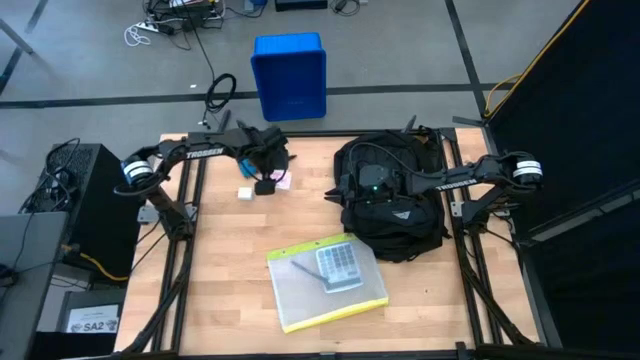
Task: Unpack backpack
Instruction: Put the white game card into the white zip bag
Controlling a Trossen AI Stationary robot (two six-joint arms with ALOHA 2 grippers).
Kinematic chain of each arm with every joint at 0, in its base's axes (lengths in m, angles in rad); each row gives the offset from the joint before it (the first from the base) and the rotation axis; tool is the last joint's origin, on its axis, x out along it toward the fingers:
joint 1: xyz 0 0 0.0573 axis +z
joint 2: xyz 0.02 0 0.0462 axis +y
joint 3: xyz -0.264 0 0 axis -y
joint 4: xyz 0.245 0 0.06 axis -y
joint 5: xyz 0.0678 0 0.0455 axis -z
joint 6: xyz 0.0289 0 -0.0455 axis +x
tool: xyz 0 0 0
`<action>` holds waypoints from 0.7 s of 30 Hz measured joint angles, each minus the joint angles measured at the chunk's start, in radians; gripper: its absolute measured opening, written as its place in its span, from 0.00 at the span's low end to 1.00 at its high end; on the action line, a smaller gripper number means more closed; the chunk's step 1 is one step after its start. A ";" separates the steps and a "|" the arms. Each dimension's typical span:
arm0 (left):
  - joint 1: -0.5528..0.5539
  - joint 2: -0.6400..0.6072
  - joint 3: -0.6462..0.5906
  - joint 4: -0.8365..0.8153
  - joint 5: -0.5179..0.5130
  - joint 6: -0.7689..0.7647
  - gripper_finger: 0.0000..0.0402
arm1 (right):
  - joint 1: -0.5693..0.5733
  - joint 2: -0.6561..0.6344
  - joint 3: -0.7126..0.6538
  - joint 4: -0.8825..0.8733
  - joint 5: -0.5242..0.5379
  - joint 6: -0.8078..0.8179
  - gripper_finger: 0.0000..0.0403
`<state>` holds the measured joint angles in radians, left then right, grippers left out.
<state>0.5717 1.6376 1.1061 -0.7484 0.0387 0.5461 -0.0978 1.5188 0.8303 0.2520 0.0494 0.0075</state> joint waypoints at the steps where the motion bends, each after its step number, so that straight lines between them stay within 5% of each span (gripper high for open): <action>1: 0.002 0.012 0.000 -0.004 0.000 0.001 0.80 | 0.000 0.000 0.000 0.000 0.000 0.000 0.08; 21: -0.001 0.212 0.006 0.055 -0.052 0.063 0.79 | 0.000 0.001 0.000 -0.003 0.000 -0.005 0.06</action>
<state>0.5703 1.8493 1.1120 -0.6929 -0.0129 0.6096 -0.0978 1.5196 0.8303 0.2488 0.0498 0.0029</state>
